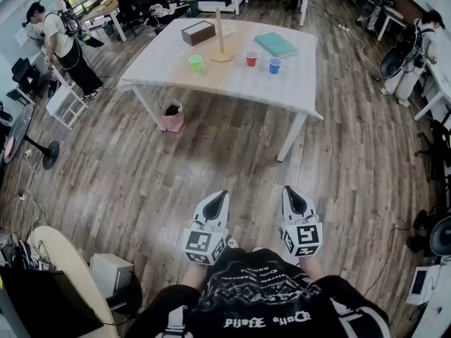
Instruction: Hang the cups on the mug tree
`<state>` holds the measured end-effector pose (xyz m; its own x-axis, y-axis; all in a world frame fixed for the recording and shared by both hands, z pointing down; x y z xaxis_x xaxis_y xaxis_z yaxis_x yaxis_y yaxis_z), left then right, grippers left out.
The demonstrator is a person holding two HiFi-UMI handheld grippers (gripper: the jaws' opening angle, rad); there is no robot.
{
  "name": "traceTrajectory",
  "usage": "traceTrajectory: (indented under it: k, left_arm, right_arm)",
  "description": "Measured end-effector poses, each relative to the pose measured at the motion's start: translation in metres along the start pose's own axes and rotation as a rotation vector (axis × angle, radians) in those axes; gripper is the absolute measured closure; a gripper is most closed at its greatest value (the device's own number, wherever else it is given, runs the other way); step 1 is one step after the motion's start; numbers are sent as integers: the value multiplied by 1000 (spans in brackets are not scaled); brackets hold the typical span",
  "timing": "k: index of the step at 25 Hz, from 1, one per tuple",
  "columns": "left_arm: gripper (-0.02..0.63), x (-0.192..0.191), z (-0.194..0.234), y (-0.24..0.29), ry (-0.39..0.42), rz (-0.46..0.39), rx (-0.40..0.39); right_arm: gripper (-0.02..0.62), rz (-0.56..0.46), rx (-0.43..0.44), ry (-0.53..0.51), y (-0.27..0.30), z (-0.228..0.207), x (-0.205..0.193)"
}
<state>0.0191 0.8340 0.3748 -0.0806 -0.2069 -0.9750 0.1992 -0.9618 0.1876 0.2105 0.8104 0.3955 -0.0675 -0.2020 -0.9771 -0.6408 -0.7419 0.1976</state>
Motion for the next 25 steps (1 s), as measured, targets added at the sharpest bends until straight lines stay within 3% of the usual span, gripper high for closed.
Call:
traceTrajectory:
  k: [7,12,25]
  left_arm:
    - [588,-2,10,-6,-53,8,-14]
    - [588,-1,25,0,-42,-2,10]
    - [588,-11,65,23,-45,33,-37]
  right_arm:
    - [589,21,-9,-23,1,7,4]
    - [588,-3,24,7,16,17,9]
    - [586,-21,-15,34,54,36,5]
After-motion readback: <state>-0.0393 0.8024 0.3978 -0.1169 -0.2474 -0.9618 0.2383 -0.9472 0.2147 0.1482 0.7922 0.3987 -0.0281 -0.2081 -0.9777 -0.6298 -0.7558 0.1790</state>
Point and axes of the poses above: the fingertips, and each gripper's own axes: y forward along the fingers, z to its left, x out of its top, the point moved 3 cm from there along -y, backward along the fingers, and after that the axes turned 15 degrees about x, right-handed, at the moved point
